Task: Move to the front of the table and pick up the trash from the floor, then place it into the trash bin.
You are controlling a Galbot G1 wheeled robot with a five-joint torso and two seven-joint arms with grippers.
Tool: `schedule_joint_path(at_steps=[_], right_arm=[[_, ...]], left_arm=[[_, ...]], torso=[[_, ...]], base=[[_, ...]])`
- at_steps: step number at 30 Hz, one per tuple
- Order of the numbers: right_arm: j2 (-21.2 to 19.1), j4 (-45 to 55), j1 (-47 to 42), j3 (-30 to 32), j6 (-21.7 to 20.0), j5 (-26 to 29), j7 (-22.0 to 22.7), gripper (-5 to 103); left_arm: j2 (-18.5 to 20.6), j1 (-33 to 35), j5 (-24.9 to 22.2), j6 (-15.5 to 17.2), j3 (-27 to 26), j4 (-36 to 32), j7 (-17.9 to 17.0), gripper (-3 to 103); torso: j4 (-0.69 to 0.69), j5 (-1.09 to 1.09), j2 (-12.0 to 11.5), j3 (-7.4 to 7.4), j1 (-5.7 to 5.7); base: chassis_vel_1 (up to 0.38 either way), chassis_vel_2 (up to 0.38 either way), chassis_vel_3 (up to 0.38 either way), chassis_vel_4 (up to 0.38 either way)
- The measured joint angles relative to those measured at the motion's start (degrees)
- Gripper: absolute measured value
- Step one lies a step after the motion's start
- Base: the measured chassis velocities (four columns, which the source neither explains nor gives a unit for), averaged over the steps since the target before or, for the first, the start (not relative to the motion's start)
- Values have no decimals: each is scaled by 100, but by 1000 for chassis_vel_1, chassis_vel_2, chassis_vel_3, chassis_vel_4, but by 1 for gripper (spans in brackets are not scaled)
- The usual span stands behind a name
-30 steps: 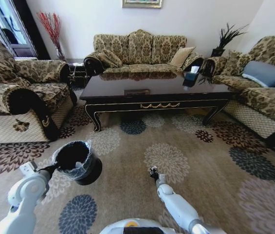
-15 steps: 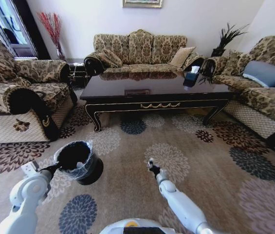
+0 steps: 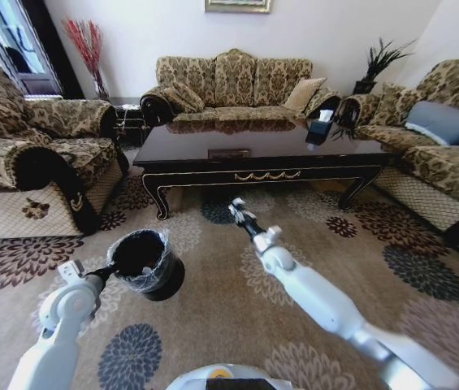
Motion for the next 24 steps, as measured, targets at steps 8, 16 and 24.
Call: schedule_joint_path(at_steps=[8, 16, 24], right_arm=[[453, -7, 980, -1455, 278, 57, -117, 0], [1085, -384, 1812, -2553, 465, 0, -351, 0], [1257, -704, 1902, -2931, 357, -336, -212, 0]], left_arm=[[103, -299, -154, 0, 110, 76, -14, 3], [200, -802, -263, -1, 176, 317, -35, 3], [249, -961, -340, 0, 127, 309, -41, 3]], torso=[[-2, 0, 0, 0, 0], [-2, -1, 0, 0, 0], [-3, -1, 0, 0, 0]], base=[[0, 0, 0, 0], [0, 0, 0, 0], [0, 0, 0, 0]])
